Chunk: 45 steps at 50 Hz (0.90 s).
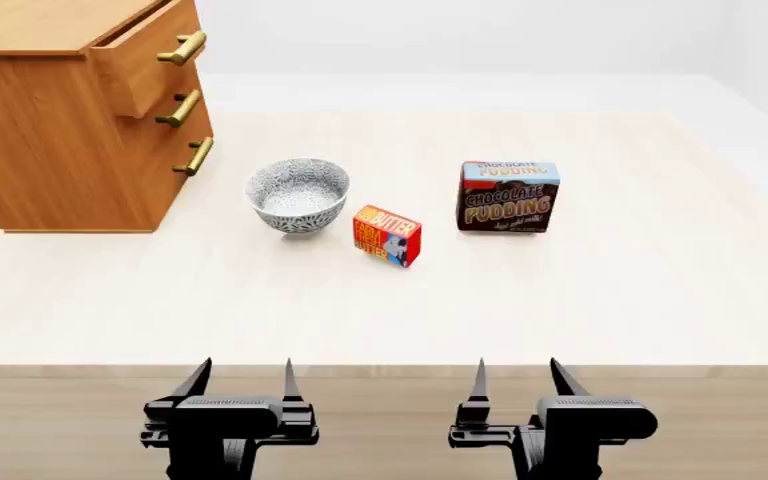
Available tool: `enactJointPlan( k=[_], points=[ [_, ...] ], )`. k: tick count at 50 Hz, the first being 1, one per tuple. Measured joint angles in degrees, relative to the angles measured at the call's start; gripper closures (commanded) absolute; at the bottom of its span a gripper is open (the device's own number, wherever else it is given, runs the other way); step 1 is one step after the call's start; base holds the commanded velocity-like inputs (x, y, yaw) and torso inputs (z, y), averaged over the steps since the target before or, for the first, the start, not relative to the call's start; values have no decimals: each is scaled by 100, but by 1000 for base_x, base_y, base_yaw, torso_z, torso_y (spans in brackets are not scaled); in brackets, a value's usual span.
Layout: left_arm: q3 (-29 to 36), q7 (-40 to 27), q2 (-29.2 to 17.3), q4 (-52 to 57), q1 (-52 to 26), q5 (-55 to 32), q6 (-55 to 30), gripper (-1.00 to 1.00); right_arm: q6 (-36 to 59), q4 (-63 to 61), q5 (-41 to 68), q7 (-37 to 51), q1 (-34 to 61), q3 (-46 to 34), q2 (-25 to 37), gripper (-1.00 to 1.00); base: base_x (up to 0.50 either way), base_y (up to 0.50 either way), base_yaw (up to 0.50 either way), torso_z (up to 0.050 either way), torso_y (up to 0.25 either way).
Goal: Put the butter at the back in the top drawer of the cabinet and close it.
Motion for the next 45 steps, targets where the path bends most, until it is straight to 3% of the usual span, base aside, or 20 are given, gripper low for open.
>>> enactJointPlan(
  k=[17, 45],
  points=[
    [230, -236, -194, -22, 8, -202, 29, -100, 30, 35, 274, 188, 42, -184, 209, -100, 0, 10, 0, 0, 0],
    [510, -520, -438, -51, -17, -473, 34, -100, 27, 33, 568, 422, 57, -447, 461, -100, 0, 496, 0, 0, 0]
  ],
)
